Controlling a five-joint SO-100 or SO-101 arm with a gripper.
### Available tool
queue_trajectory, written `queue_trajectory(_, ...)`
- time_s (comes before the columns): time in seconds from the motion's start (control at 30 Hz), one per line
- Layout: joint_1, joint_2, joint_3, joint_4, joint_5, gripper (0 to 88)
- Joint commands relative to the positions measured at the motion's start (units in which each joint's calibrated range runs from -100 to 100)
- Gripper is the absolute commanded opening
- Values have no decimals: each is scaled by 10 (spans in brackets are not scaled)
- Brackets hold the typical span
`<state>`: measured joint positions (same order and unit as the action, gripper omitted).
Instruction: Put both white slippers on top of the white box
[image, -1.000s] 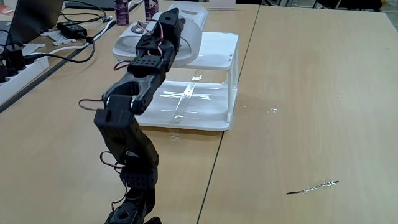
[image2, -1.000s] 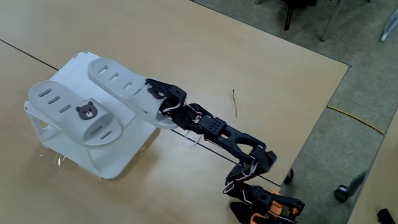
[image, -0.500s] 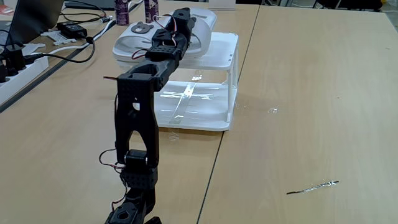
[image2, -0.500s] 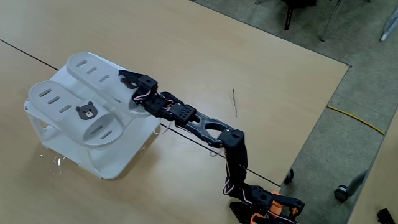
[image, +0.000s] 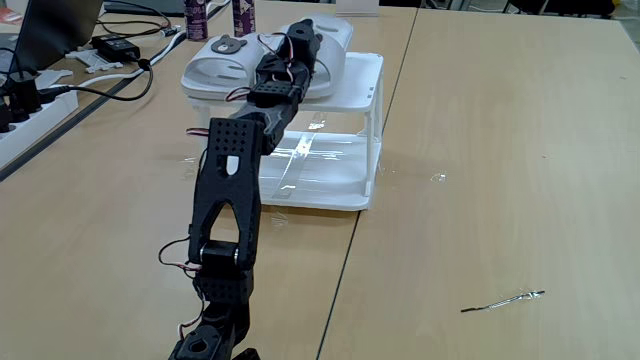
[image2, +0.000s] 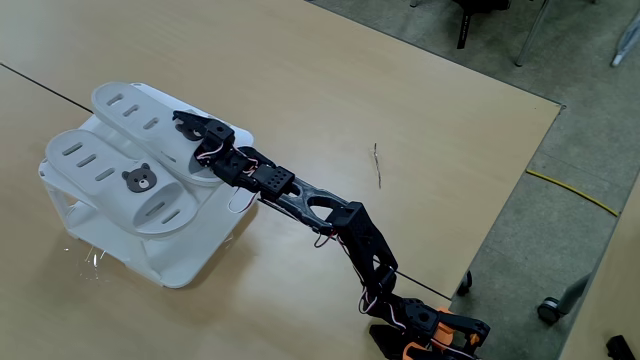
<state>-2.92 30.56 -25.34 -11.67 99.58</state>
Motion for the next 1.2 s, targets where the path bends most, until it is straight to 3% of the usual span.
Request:
queue_trajectory(0.0,3,-25,-66,1,4,7)
queue_trajectory(0.6,0,-29,24,2,4,12)
queue_trajectory(0.8,-1,-33,16,0,4,190)
queue_trajectory(1.17,-3,-108,72,2,4,195)
